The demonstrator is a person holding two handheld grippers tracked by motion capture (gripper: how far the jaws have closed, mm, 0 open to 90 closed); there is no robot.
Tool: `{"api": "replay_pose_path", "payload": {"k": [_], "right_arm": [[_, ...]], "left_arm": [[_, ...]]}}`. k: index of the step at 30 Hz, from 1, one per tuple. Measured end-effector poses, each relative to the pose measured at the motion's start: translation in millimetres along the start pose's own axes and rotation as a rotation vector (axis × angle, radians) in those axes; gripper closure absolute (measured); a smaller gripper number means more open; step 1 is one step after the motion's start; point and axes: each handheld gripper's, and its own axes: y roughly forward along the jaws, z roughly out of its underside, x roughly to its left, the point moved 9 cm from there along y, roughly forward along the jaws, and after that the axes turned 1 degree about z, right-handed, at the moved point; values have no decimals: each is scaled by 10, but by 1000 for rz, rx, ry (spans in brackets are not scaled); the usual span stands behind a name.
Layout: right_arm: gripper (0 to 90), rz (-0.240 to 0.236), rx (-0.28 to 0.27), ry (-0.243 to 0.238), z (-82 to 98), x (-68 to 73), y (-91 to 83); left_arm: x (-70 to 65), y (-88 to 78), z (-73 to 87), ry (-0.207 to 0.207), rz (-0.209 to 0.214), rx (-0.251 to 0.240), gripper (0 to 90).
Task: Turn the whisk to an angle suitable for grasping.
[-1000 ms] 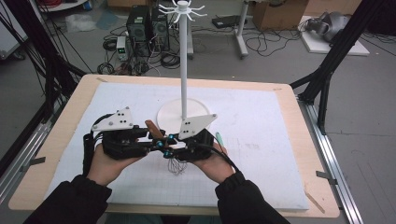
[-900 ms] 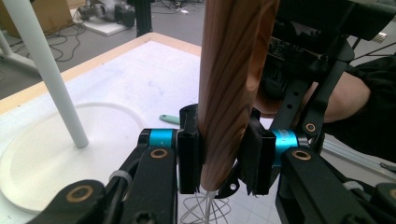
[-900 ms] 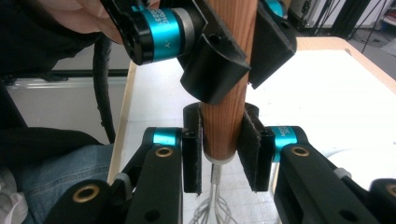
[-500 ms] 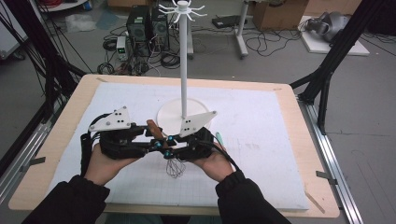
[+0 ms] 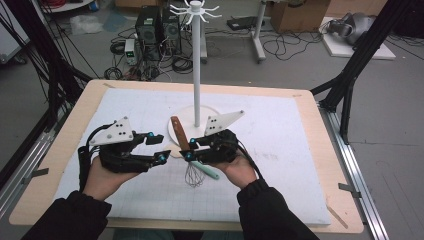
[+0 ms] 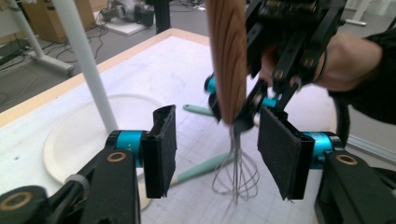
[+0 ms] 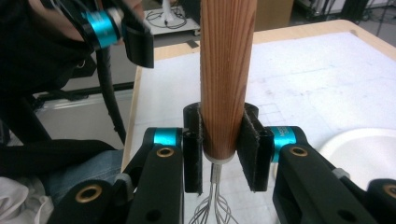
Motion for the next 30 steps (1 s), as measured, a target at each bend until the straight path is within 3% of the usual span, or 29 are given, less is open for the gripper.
{"api": "replay_pose_path", "payload": {"k": [9,20,30], "right_arm": [[730,7,-59,50,-45,-128,-154],[730,25,-70,42,-163,-194,-285],[730,24,-80,39,-290,-213,-350]], "left_arm": [[80,4,150,-22,-59,12,380],[150,5,333,-10,-122,40,325],[216,-43,482,-21,-163,32,293]]}}
